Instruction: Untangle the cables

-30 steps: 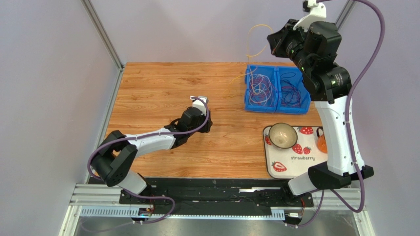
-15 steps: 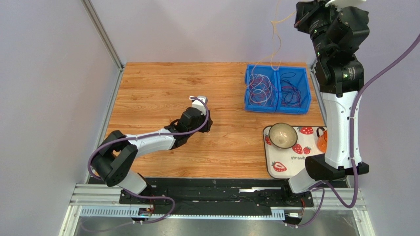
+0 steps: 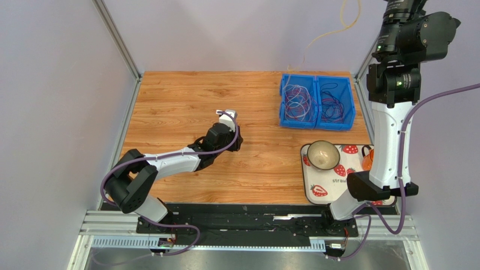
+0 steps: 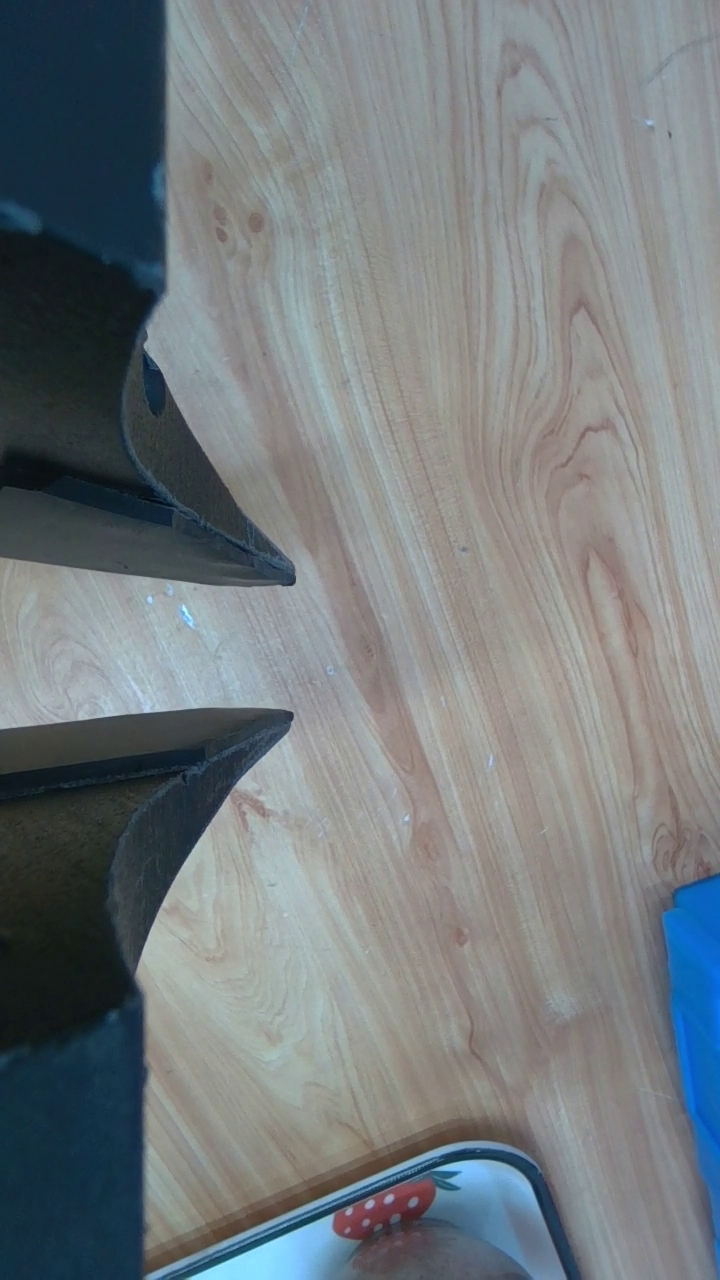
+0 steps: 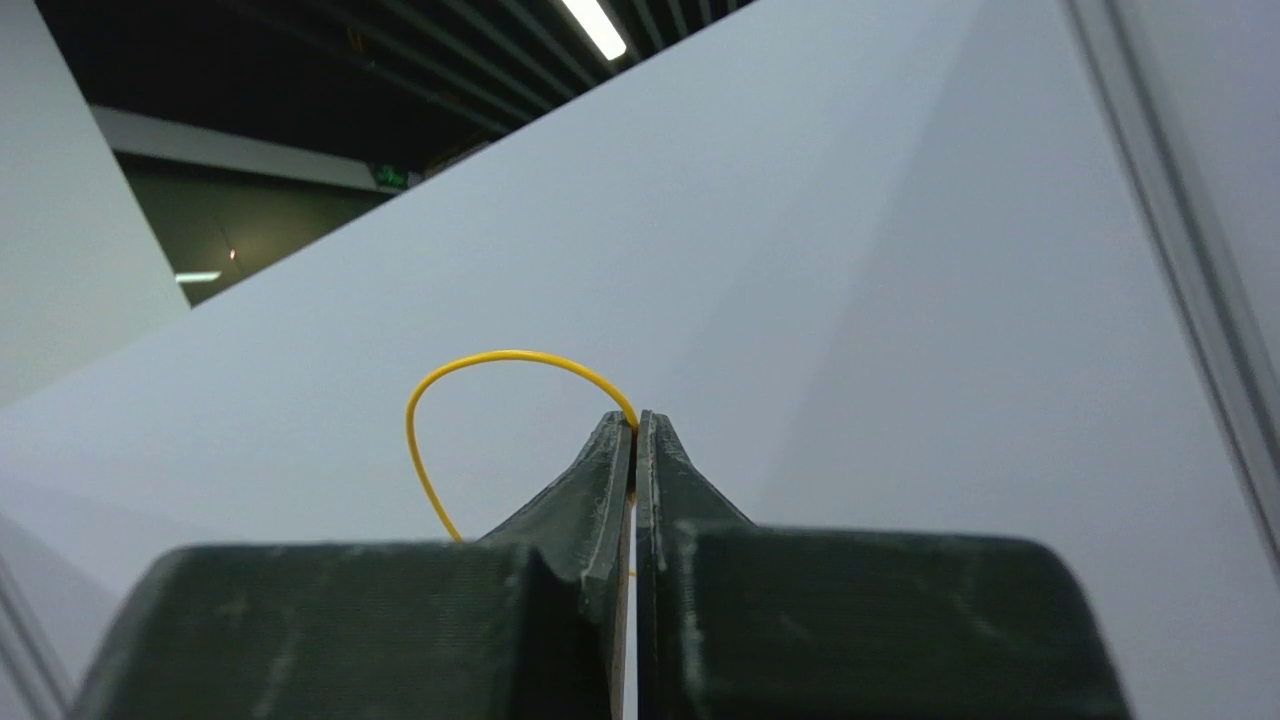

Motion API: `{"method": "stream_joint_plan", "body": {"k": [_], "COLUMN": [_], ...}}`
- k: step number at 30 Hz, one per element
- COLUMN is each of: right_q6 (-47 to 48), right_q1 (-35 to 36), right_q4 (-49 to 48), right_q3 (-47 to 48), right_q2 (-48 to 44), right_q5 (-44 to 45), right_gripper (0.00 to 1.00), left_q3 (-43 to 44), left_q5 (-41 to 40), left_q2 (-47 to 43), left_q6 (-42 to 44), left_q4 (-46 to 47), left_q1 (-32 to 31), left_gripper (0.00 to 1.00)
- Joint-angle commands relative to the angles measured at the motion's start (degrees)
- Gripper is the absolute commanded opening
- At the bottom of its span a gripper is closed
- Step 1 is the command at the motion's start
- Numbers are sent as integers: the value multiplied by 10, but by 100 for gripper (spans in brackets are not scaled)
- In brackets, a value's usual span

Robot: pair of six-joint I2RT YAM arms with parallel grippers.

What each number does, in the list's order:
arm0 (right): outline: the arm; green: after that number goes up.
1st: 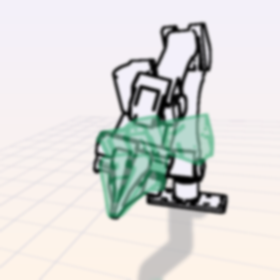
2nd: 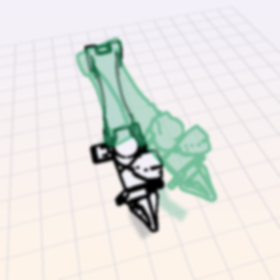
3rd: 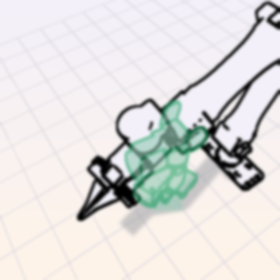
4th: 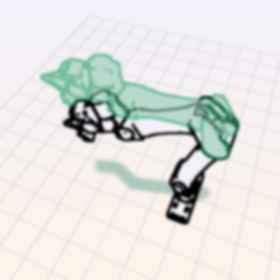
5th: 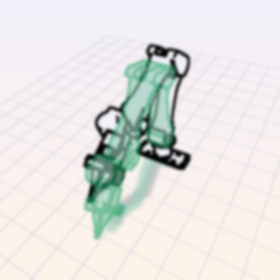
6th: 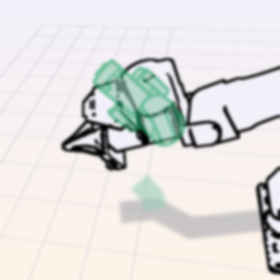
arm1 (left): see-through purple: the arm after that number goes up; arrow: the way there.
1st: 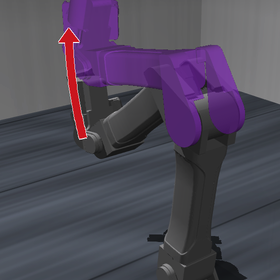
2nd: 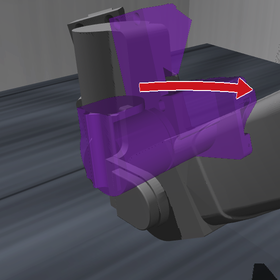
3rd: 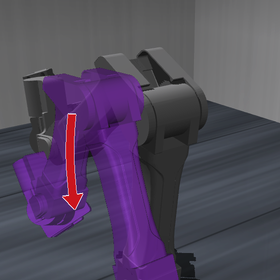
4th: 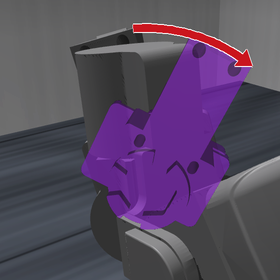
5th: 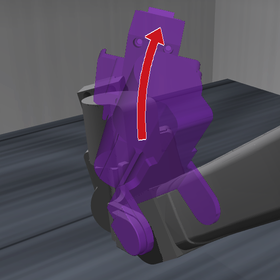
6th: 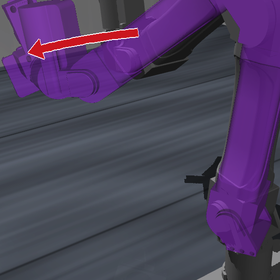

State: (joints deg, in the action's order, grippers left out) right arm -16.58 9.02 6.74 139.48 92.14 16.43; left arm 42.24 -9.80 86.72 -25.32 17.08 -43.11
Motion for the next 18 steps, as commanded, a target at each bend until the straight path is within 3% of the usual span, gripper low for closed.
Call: {"method": "stream_joint_plan", "body": {"k": [1, 18], "right_q6": [14, 10], "right_q1": [-27, -118], "right_q4": [-111, -158], "right_q3": [39, -68], "right_q2": [18, 14], "right_q5": [51, 55], "right_gripper": [0, 0], "left_q3": [-3, 11], "left_q5": [-7, -8], "left_q2": [7, 18], "left_q6": [-5, 4], "left_q4": [31, 22], "left_q1": [-5, -11], "left_gripper": [44, 44]}}
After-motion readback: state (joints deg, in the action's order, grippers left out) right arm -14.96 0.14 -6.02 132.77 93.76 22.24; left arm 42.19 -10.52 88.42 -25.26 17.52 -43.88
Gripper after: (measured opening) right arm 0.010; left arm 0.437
